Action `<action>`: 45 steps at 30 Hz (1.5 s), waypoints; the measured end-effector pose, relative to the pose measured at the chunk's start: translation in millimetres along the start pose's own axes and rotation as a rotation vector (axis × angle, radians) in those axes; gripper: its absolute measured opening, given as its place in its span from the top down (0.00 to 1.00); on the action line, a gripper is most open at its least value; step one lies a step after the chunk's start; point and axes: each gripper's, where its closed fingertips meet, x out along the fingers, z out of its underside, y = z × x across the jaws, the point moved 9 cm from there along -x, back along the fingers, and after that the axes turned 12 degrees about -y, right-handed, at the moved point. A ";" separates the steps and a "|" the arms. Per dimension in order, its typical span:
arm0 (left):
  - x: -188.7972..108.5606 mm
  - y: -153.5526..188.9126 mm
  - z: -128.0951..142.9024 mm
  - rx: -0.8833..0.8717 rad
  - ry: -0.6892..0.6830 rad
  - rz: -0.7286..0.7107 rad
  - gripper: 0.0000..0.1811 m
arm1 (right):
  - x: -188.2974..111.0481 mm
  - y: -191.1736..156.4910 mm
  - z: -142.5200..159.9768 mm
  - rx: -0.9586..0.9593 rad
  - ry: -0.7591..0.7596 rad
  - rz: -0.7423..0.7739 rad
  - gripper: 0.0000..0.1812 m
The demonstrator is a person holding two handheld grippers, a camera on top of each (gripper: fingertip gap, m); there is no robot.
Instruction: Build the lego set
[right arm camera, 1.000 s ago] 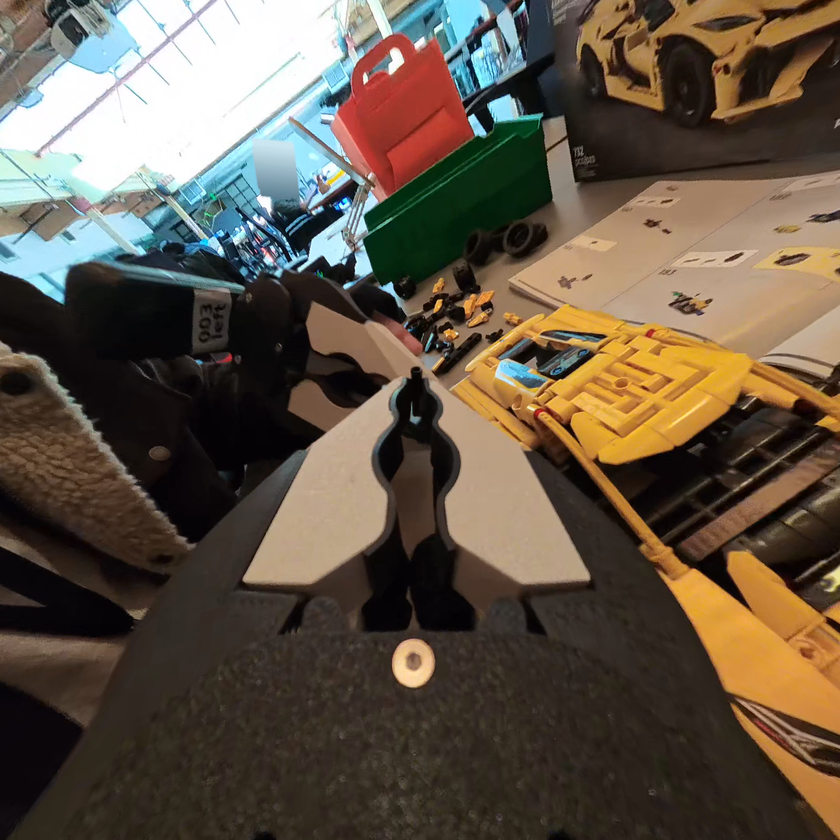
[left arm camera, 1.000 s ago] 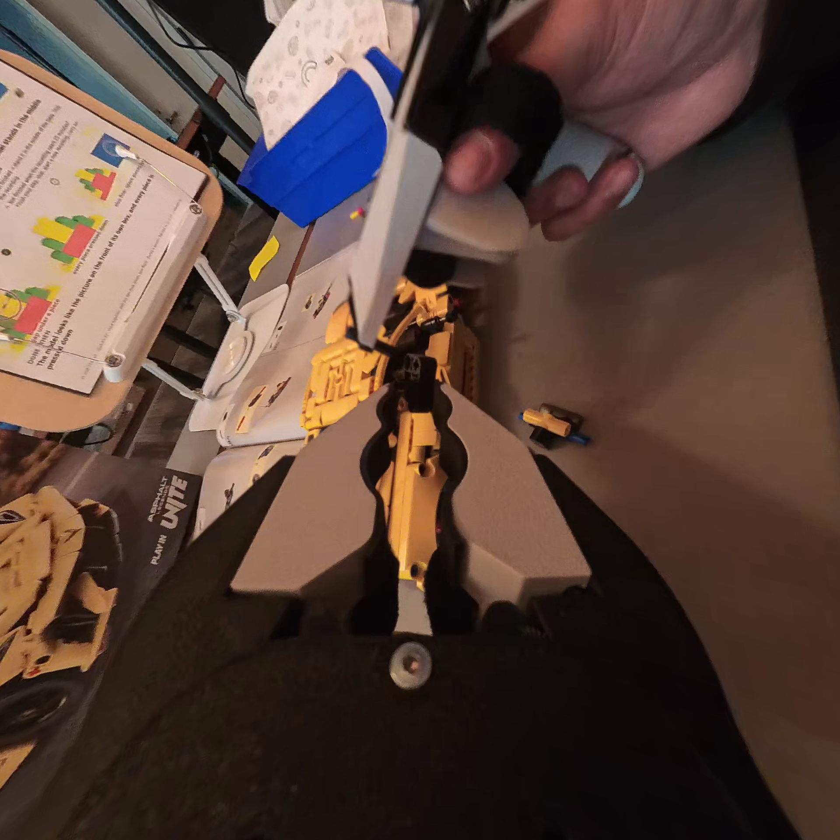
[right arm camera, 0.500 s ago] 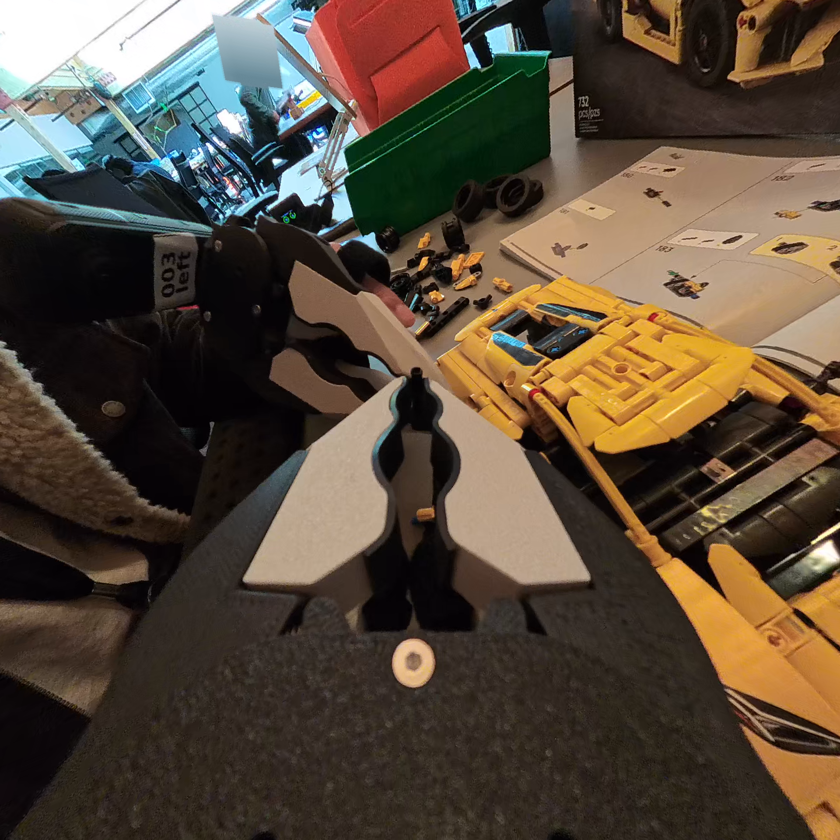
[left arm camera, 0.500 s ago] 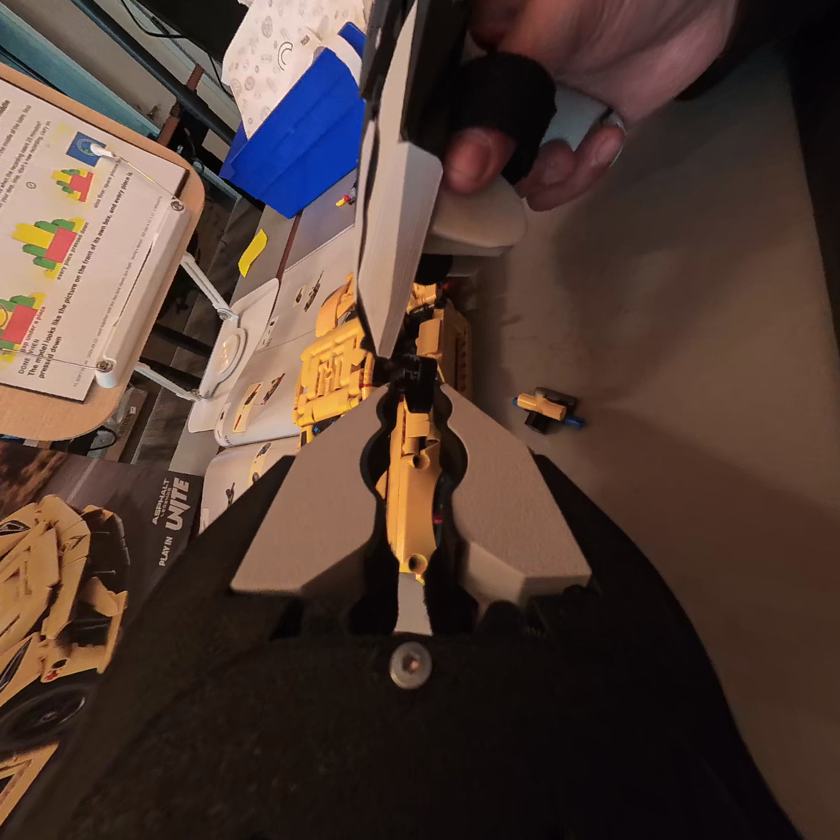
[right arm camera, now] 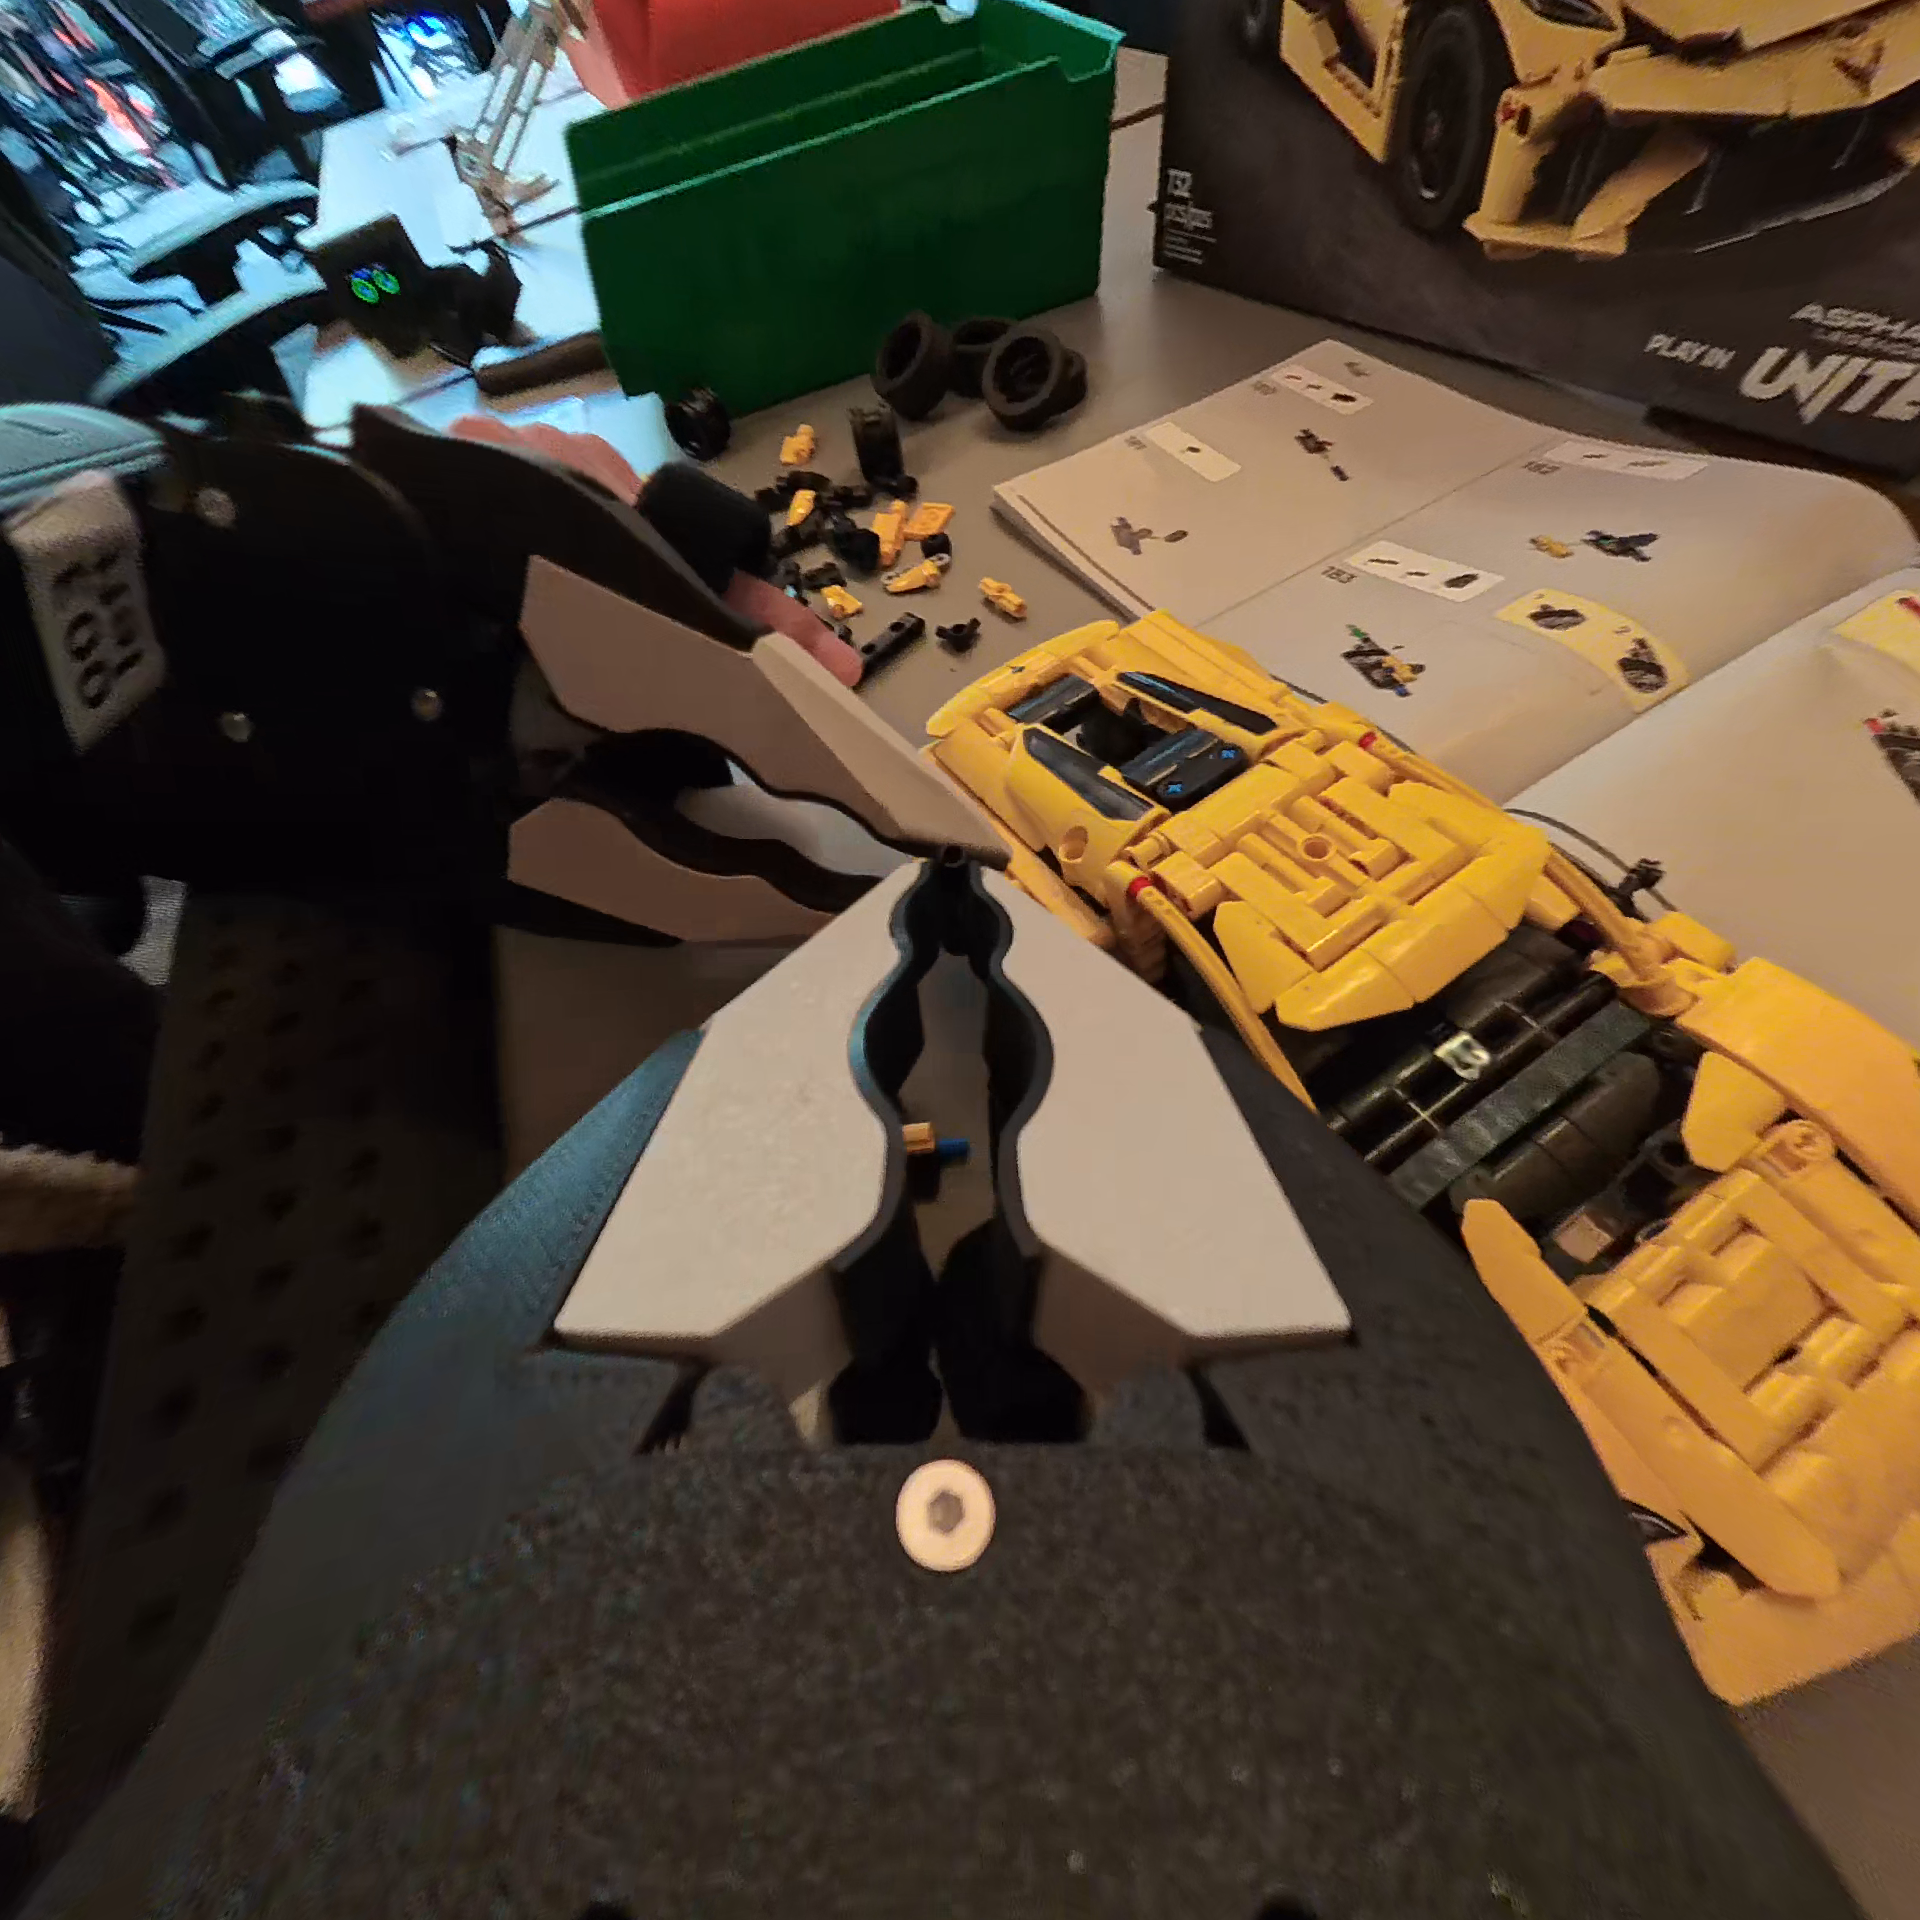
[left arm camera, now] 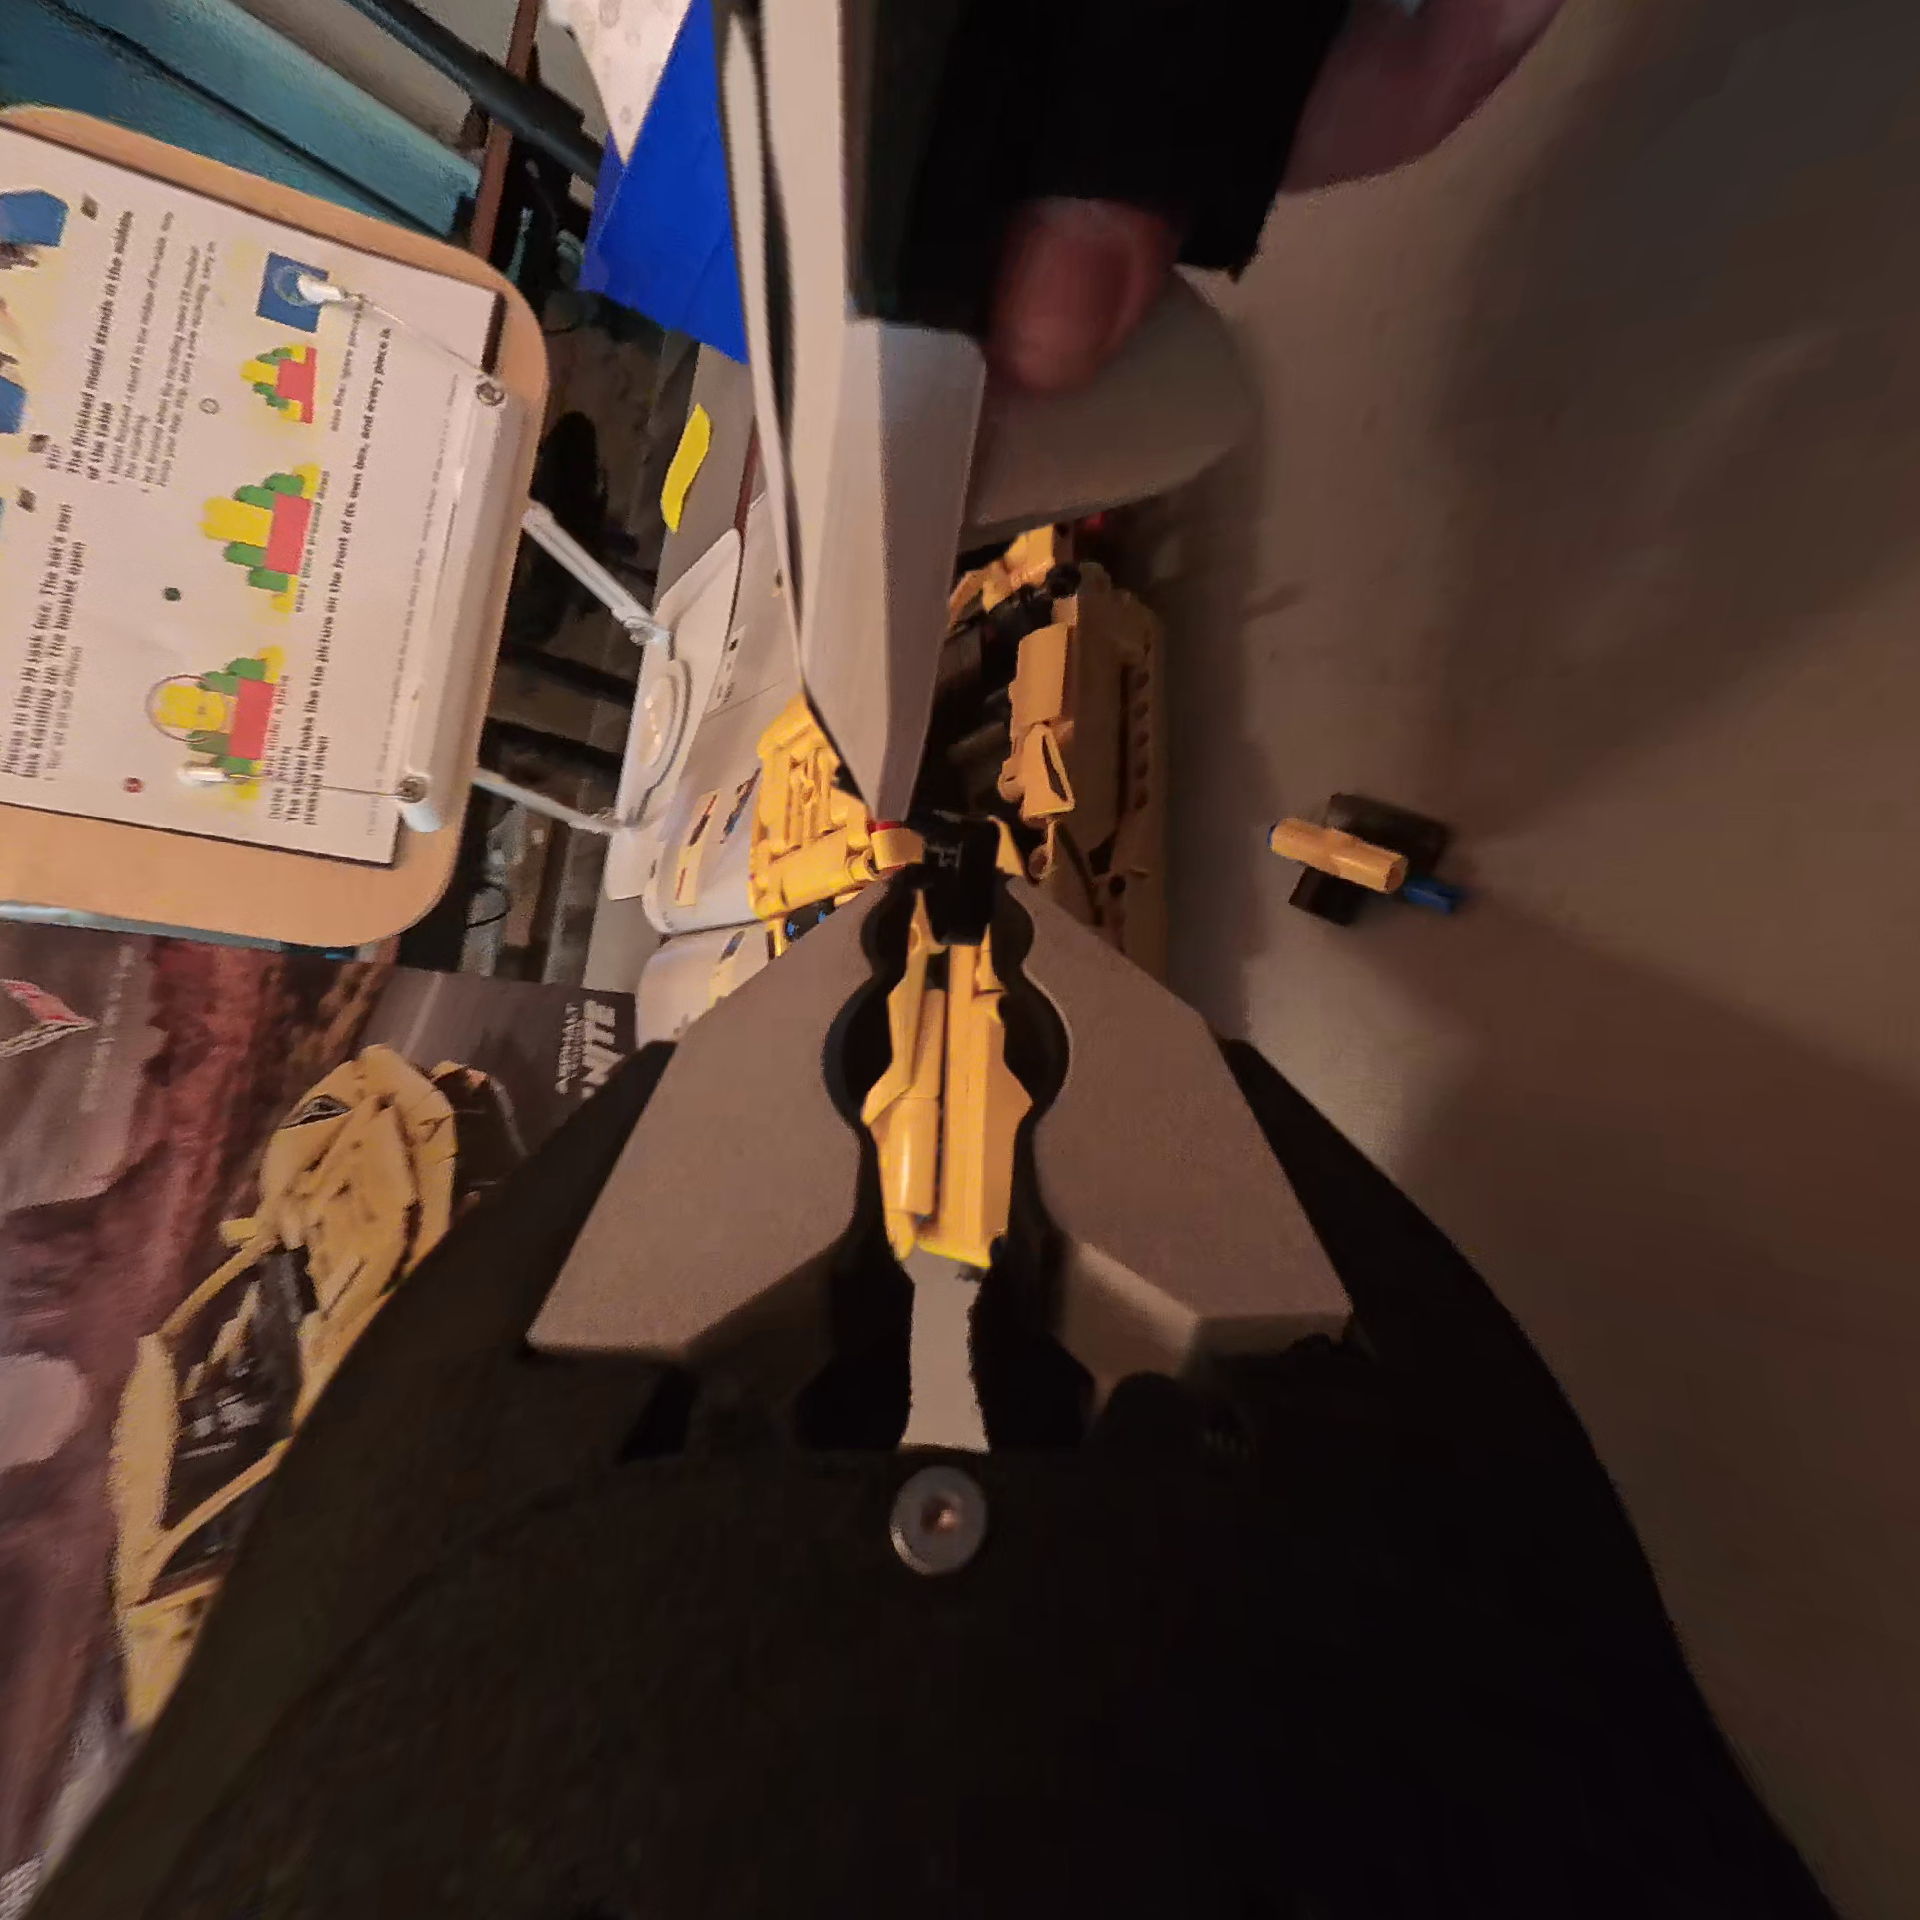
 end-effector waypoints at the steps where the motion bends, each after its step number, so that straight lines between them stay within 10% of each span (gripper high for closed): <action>1: 0.5 1.3 -1.1 0.017 -0.020 -0.020 0.92 | 0.5 -1.2 -0.3 -0.009 -0.008 0.026 0.99; 21: -3.8 3.2 -13.1 0.065 -0.159 -0.254 0.92 | 0.0 -19.7 -9.4 -0.030 0.061 0.273 0.98; 45: -13.0 11.6 -11.4 0.200 0.078 -0.171 0.92 | -17.2 -8.2 3.5 -0.326 0.024 -0.106 0.98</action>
